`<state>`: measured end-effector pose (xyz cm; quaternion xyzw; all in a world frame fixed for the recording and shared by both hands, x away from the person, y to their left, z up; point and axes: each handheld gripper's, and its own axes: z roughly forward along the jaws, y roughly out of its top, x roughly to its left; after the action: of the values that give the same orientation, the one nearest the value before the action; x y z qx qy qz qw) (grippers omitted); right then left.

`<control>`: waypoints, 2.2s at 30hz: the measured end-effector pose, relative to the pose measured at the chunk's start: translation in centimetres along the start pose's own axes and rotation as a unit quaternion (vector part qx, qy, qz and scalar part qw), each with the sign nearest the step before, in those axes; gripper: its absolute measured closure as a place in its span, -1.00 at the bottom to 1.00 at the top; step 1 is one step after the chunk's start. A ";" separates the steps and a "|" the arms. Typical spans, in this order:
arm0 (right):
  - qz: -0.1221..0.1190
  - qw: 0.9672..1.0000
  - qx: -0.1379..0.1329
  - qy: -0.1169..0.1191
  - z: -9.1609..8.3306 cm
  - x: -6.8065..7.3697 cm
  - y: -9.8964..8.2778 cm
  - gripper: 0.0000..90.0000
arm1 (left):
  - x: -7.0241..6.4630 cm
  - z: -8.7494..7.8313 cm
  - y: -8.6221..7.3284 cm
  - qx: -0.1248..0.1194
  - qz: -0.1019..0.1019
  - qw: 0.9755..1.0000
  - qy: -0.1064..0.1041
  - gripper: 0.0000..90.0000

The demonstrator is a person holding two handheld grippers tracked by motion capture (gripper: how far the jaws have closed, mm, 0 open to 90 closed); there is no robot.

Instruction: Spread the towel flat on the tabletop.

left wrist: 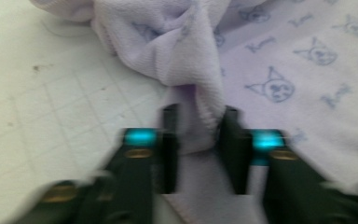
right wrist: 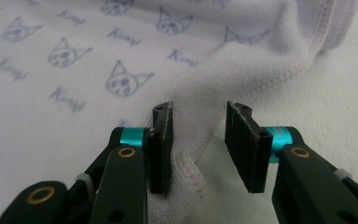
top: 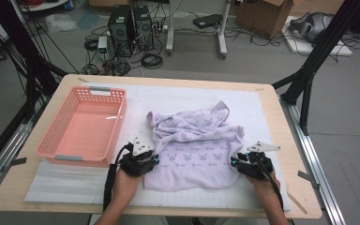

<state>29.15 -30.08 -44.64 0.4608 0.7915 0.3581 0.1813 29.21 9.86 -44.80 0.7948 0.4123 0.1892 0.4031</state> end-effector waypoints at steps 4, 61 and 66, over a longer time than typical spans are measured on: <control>0.008 0.999 0.004 -0.034 0.9 0.6 0.9 0.22 | 1.7 -0.5 0.2 -0.026 -0.031 0.998 0.048 0.92; 0.013 1.000 -0.011 -0.014 -2.8 -1.5 -2.6 0.92 | -3.2 -3.9 -3.6 -0.007 0.027 0.998 -0.056 0.94; 0.023 1.000 -0.005 -0.002 -5.0 -0.9 -3.9 0.92 | -2.7 -5.2 -4.4 -0.011 0.000 0.998 -0.064 0.95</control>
<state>24.19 -34.13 -44.16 0.4784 0.7787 0.3655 0.1766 22.08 11.66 -45.13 0.8009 0.3832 0.1429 0.4374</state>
